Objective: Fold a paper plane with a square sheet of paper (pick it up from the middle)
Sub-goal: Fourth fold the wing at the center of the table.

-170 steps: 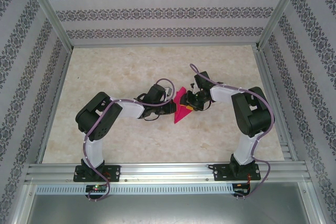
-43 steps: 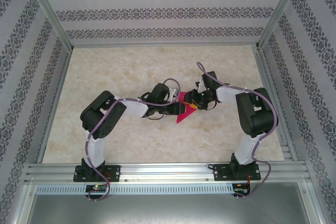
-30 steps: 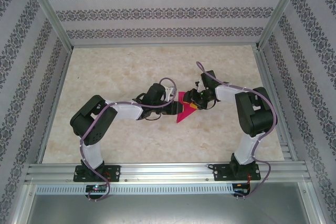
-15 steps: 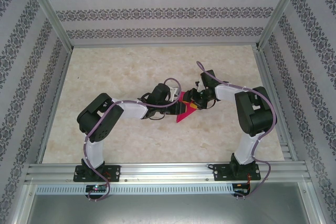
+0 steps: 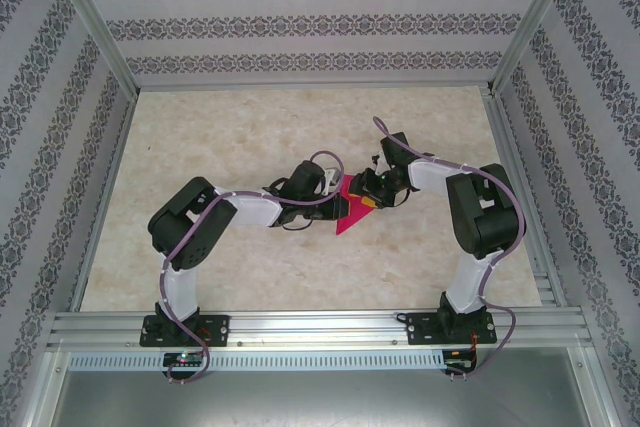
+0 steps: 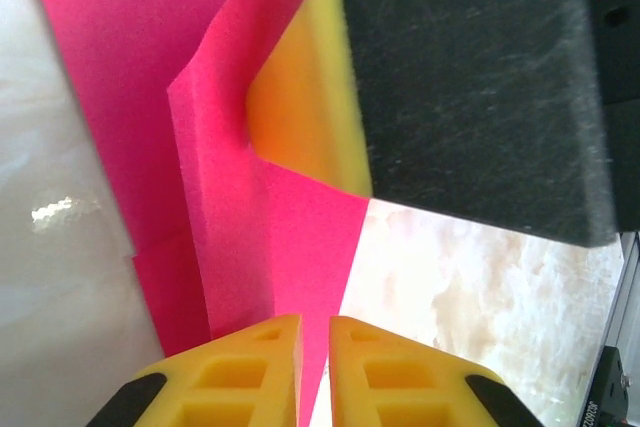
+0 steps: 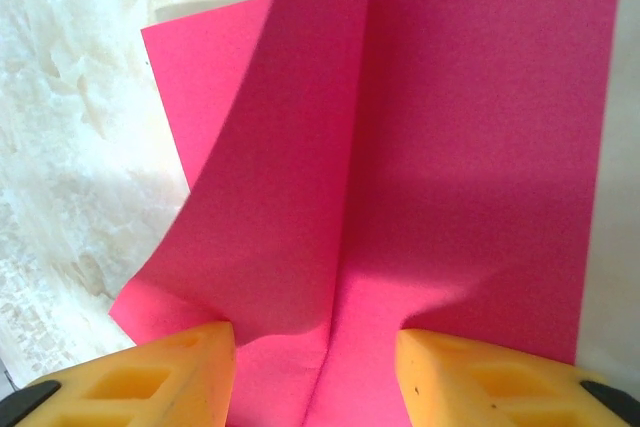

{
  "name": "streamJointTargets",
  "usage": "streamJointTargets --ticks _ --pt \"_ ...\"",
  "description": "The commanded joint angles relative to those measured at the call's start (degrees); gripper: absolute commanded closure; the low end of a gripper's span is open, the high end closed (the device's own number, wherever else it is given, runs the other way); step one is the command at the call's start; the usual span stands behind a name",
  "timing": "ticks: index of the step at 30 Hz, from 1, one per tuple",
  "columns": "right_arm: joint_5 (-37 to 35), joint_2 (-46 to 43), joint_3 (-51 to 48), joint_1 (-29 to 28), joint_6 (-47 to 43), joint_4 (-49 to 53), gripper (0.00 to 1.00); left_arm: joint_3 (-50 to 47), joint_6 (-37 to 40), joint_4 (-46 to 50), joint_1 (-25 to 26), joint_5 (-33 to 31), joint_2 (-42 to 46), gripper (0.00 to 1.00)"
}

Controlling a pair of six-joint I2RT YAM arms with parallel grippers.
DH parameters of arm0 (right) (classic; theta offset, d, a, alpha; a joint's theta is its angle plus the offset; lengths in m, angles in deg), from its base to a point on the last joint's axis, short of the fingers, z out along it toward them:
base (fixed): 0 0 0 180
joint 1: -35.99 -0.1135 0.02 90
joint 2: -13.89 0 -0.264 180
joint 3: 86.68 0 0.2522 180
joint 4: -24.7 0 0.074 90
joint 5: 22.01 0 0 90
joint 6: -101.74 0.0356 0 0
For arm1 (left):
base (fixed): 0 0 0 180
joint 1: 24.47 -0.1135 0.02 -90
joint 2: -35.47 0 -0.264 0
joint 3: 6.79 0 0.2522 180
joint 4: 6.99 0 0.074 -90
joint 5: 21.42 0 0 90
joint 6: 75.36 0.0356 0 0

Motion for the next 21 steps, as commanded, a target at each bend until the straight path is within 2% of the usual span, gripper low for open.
streamJointTargets --ticks 1,21 --pt "-11.43 5.09 -1.88 0.10 -1.66 3.88 0.51 1.70 0.68 1.86 0.46 -1.31 -1.45 0.85" --pt "-17.11 8.36 0.37 -0.78 -2.27 7.74 0.58 2.84 0.94 3.57 0.37 -1.60 -3.09 0.87"
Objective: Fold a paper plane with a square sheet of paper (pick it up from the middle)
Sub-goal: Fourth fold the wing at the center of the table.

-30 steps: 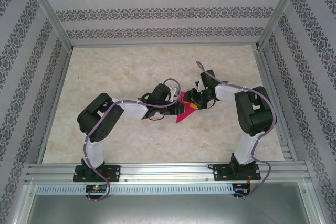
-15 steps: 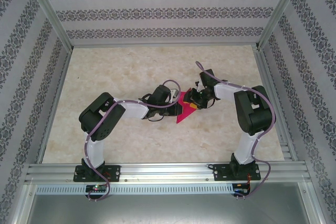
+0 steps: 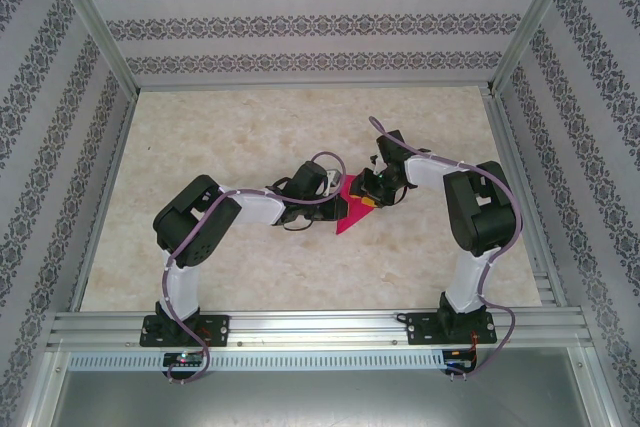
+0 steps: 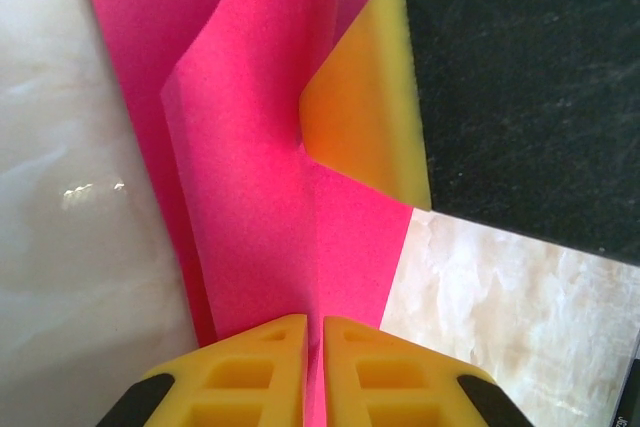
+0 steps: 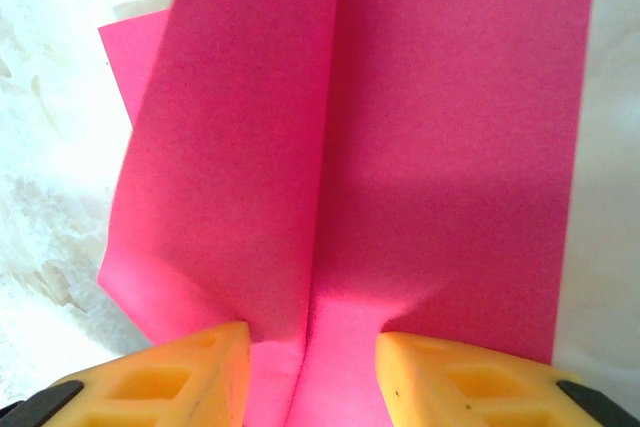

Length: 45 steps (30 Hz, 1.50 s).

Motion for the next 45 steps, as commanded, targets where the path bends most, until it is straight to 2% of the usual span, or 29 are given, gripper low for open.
streamJointTargets --ticks 1,24,28,36,39,40,45 --pt "-14.12 6.68 -2.81 0.05 -1.28 3.03 0.58 1.09 0.97 1.10 0.36 -0.54 -1.26 0.87" --pt "-16.37 9.80 -0.69 -1.53 -1.81 4.88 0.61 1.26 0.28 3.95 0.37 -1.11 -1.90 0.87" --pt "-13.02 6.15 -0.49 -1.49 -1.66 3.75 0.62 2.17 0.23 7.81 0.37 -2.28 -2.04 0.89" --pt "-1.49 -9.68 -1.69 0.36 -0.32 -4.40 0.62 3.68 -0.07 14.17 0.46 -3.66 -3.37 0.96" --pt "1.16 -12.18 -2.46 0.66 -1.64 -5.83 0.64 4.00 -0.12 14.60 0.44 -3.74 -3.68 0.97" --pt "2.23 -12.05 -2.57 0.69 -1.89 -6.07 0.65 4.10 -0.02 14.64 0.46 -3.52 -3.77 0.97" --pt "7.34 -8.52 -4.11 0.00 -2.05 -8.60 0.84 4.61 -0.04 15.11 0.46 -3.41 -4.15 0.98"
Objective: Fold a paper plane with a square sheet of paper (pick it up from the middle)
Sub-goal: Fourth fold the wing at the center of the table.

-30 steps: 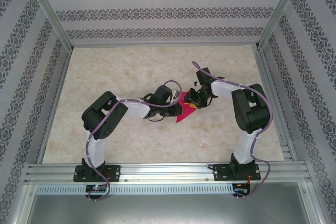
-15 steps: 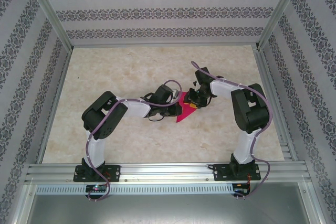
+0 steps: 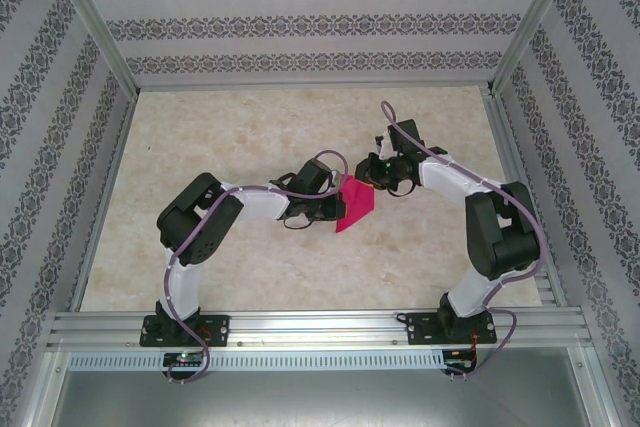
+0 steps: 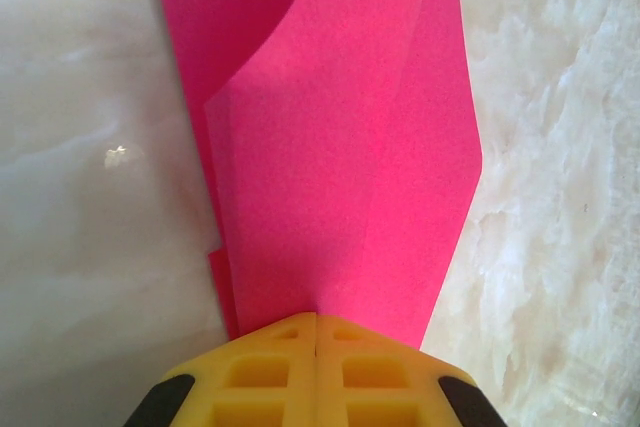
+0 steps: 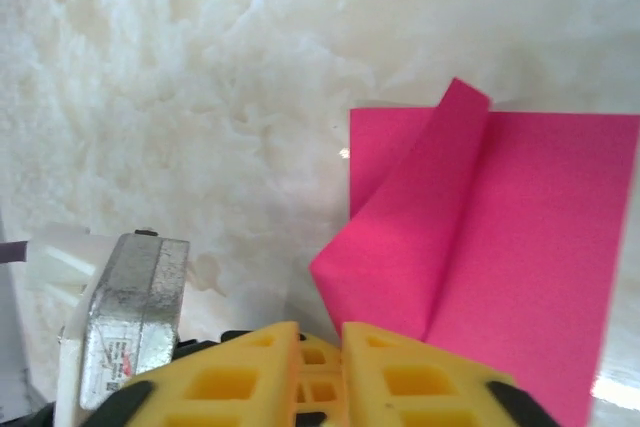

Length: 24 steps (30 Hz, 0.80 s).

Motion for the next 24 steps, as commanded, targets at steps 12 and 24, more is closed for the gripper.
streamJointTargets --ticks 12,24 --pt "5.67 10.86 -0.47 -1.98 -2.27 -2.86 0.96 -0.09 -0.80 6.20 0.46 -2.29 -2.58 1.00" --pt "-0.32 15.92 3.35 0.84 -4.05 -2.72 0.96 -1.10 -0.60 7.33 0.63 -1.81 -2.40 1.00"
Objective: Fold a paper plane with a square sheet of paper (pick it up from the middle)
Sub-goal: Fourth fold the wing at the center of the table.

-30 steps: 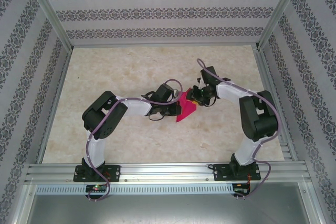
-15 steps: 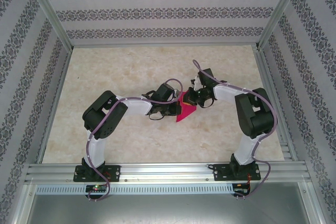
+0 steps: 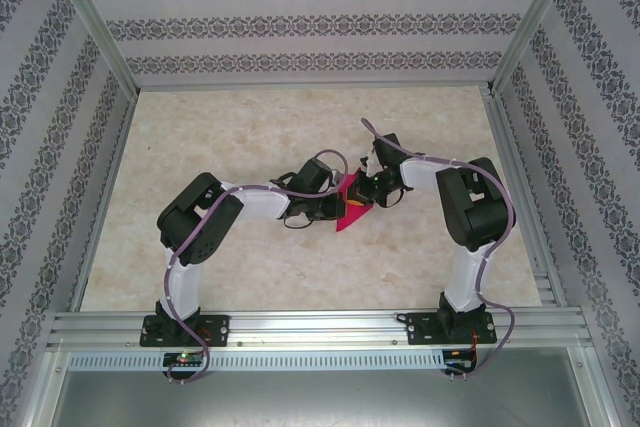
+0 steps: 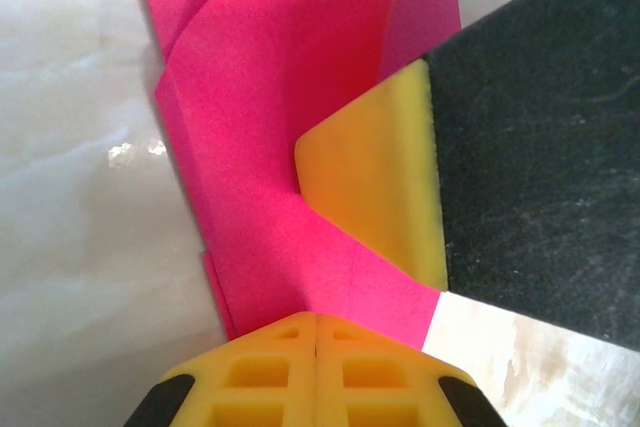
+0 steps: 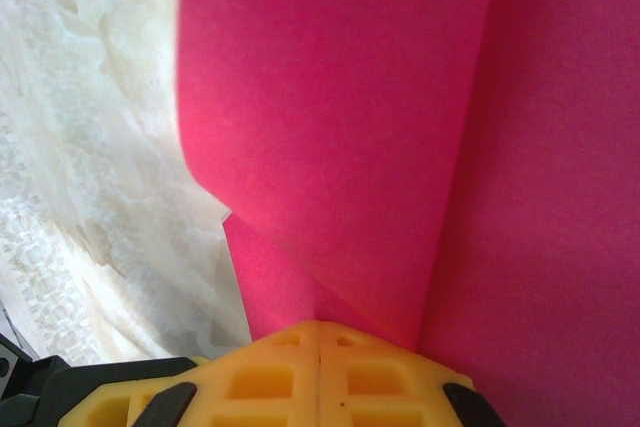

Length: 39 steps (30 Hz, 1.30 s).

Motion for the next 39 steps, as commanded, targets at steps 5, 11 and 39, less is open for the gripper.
streamJointTargets --ticks 5,11,39 --pt "-5.58 2.98 3.28 2.84 -2.39 -2.28 0.95 -1.32 0.26 7.39 0.74 -1.43 -2.24 1.00" --pt "-5.63 1.56 0.27 1.19 -1.72 -1.66 0.96 -0.32 2.03 7.73 0.65 -1.77 -0.15 1.00" --pt "-6.30 -3.80 -10.87 -6.21 13.98 -10.01 0.96 -6.12 -1.61 -3.54 0.57 -0.33 7.16 0.98"
